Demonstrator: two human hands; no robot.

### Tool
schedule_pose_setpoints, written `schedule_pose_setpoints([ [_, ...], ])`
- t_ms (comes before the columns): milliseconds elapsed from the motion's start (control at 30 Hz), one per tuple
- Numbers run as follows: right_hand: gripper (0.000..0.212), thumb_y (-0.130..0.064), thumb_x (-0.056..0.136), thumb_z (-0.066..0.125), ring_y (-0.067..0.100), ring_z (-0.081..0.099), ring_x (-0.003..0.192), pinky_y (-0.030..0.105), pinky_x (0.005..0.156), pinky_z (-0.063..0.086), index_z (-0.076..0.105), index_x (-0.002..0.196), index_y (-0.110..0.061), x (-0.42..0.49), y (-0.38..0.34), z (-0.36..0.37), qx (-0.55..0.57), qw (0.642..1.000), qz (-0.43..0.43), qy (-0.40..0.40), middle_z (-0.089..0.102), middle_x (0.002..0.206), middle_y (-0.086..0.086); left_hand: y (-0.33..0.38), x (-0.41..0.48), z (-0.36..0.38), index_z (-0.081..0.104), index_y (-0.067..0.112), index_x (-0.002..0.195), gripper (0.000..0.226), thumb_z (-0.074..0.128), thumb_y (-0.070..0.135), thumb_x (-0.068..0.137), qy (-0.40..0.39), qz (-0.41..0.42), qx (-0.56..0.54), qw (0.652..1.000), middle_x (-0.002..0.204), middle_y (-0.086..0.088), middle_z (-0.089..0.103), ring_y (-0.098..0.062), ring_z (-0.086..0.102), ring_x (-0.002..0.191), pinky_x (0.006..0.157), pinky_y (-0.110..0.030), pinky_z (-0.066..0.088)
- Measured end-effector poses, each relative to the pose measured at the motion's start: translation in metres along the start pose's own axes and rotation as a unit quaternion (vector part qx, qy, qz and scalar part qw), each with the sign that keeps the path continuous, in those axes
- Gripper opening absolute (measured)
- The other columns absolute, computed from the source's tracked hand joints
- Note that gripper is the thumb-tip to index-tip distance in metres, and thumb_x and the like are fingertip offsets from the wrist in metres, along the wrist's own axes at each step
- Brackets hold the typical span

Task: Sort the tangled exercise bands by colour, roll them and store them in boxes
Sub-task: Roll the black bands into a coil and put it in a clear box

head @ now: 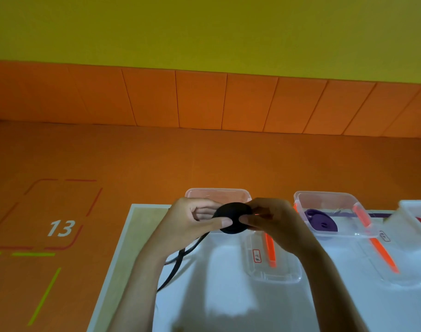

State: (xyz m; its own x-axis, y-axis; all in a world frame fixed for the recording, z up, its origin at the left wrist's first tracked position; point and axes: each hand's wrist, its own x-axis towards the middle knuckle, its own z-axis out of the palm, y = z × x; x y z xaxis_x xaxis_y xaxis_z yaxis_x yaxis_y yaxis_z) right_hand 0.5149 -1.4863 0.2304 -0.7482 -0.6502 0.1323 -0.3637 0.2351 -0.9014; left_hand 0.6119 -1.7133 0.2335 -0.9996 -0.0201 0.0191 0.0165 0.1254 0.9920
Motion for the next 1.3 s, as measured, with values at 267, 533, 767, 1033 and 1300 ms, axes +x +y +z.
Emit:
schedule_pose_setpoints([
  [267, 0.019, -0.023, 0.084, 0.072, 0.023, 0.077, 0.099, 0.028, 0.078, 0.063, 0.075, 0.101, -0.016, -0.003, 0.0, 0.005, 0.138, 0.989, 0.0, 0.043, 0.08, 0.101, 0.0, 0.005, 0.003, -0.007, 0.084, 0.024, 0.109, 0.024, 0.089, 0.02, 0.086, -0.003, -0.012, -0.023, 1.0, 0.11, 0.001, 0.083, -0.018, 0.079, 0.106, 0.096, -0.027, 0.061],
  [533, 0.031, -0.043, 0.08, 0.075, -0.011, 0.069, 0.094, 0.006, 0.076, 0.054, 0.069, 0.111, -0.042, 0.001, -0.017, 0.003, -0.077, 0.996, -0.036, -0.011, 0.067, 0.094, -0.047, 0.01, 0.001, 0.002, 0.08, 0.024, 0.105, 0.025, 0.088, 0.012, 0.084, 0.015, 0.012, 0.064, 0.998, 0.099, 0.009, 0.083, -0.01, 0.08, 0.095, 0.085, -0.018, 0.059],
  [767, 0.03, -0.013, 0.087, 0.081, 0.0, 0.074, 0.09, 0.01, 0.076, 0.054, 0.077, 0.111, -0.031, -0.004, -0.016, -0.002, -0.063, 0.997, -0.036, -0.005, 0.075, 0.096, -0.032, 0.013, 0.0, 0.0, 0.085, 0.026, 0.09, 0.018, 0.095, 0.02, 0.076, 0.021, -0.031, 0.084, 0.996, 0.087, 0.006, 0.083, -0.013, 0.08, 0.087, 0.079, -0.025, 0.062],
  [1033, 0.023, -0.028, 0.083, 0.077, 0.012, 0.078, 0.093, 0.02, 0.075, 0.061, 0.078, 0.105, -0.035, -0.004, -0.024, -0.004, 0.069, 0.997, 0.013, -0.024, 0.08, 0.1, -0.012, 0.018, -0.002, -0.002, 0.085, 0.027, 0.093, 0.017, 0.093, 0.019, 0.08, 0.023, -0.001, 0.092, 0.995, 0.088, 0.005, 0.082, -0.017, 0.078, 0.087, 0.085, -0.037, 0.063],
  [1300, 0.029, -0.025, 0.086, 0.078, 0.033, 0.076, 0.106, 0.036, 0.083, 0.064, 0.081, 0.113, -0.016, -0.001, -0.021, 0.0, 0.227, 0.973, 0.05, 0.013, 0.078, 0.111, 0.015, 0.013, -0.002, -0.004, 0.086, 0.022, 0.091, 0.019, 0.097, 0.019, 0.075, 0.045, -0.053, -0.023, 0.997, 0.092, -0.004, 0.084, -0.019, 0.081, 0.09, 0.077, -0.02, 0.061],
])
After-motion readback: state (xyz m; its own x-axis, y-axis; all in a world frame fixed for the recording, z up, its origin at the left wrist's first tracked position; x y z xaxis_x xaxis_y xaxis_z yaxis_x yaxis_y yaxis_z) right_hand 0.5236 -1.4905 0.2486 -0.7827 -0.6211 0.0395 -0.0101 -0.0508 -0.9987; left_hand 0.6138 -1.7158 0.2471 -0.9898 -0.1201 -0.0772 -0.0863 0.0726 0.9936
